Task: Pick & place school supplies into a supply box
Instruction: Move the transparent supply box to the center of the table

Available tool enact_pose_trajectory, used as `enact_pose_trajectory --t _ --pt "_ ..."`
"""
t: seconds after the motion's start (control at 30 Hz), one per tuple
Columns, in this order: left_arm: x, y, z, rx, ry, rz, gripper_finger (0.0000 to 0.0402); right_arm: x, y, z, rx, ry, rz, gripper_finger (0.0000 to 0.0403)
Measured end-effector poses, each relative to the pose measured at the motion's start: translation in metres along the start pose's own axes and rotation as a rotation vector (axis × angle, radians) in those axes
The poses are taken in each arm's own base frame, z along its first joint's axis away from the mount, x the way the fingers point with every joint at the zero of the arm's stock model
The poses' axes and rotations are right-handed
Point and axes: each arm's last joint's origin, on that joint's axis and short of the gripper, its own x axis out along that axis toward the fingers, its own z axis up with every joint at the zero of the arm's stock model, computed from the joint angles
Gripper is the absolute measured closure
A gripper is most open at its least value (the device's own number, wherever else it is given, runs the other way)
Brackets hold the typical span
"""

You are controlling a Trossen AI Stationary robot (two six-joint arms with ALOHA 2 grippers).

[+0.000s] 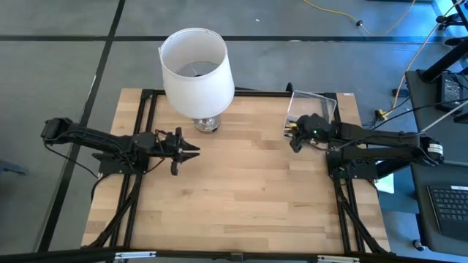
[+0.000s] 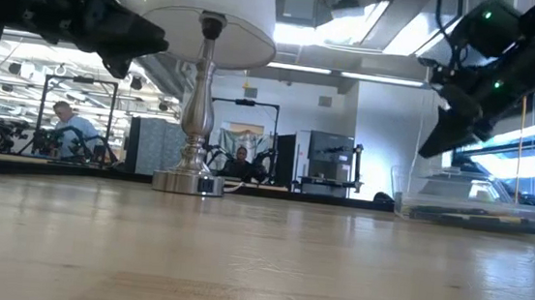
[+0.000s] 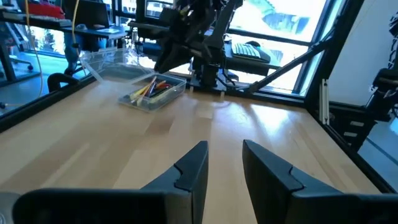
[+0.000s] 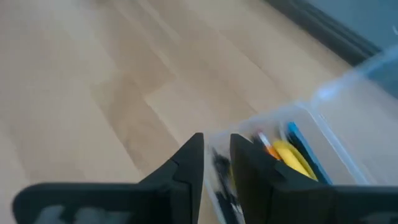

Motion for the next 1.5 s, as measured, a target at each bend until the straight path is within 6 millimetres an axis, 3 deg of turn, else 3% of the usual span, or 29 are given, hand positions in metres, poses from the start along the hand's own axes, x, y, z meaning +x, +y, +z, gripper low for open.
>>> enact_pose_trajectory --t 0.13,0.53,1.0,1.3,1.5 --pt "0.000 0.000 0.000 0.000 0.000 -0.001 0.0311 0.005 -0.004 0.000 0.026 0.024 -0.031 0.0320" --pt "0.000 -0.001 0.000 0.000 0.005 -0.028 0.0313 0.031 0.001 -0.013 -0.206 0.229 0.090 0.0320" --pt "0.000 -0.001 0.000 0.000 0.006 -0.029 0.0312 0.052 0.002 -0.025 -0.307 0.367 0.043 0.0321" --pt "0.000 -0.001 0.000 0.000 0.006 -0.029 0.0309 0.058 0.003 -0.029 -0.359 0.405 0.051 0.0391" --pt "0.000 -0.001 0.000 0.000 0.006 -0.029 0.0312 0.058 0.004 -0.029 -0.353 0.405 0.072 0.0389"
